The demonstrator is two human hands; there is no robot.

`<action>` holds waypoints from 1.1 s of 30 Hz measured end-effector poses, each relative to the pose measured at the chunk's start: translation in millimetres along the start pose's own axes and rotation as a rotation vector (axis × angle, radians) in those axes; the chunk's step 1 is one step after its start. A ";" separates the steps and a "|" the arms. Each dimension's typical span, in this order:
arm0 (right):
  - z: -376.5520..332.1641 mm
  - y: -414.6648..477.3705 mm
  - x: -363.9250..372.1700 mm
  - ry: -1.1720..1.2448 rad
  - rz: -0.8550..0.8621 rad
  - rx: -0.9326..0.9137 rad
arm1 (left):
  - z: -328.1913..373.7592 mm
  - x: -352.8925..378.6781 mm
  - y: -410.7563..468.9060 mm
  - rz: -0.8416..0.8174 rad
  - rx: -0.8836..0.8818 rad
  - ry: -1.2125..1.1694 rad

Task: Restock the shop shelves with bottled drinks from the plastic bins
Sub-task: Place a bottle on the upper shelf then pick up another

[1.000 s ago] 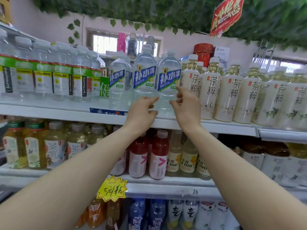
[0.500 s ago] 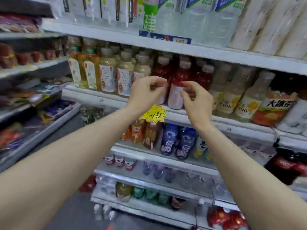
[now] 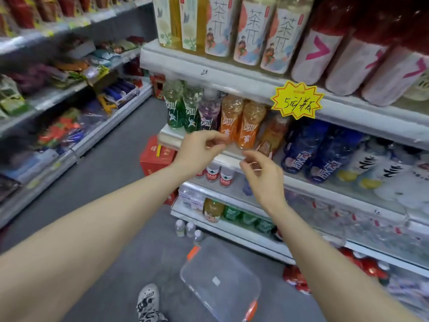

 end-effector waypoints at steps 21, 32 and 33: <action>154.4 -70.1 290.5 -0.056 -0.317 0.654 | -331.1 47.0 -157.1 -0.181 -0.489 -0.335; 343.2 -86.7 405.8 -0.294 -0.435 0.700 | -495.4 196.9 -270.9 -0.231 -0.678 -0.333; 360.3 -86.3 417.2 -0.324 -0.441 0.689 | -508.4 210.9 -278.4 -0.235 -0.691 -0.341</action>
Point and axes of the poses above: each hand's wrist, its own y-axis towards the middle knuckle, its own x-axis out of the palm, z = x × y, the point moved 3 cm from there along y, towards the middle knuckle, and after that the axes turned 15 degrees about x, right-handed, at the moved point
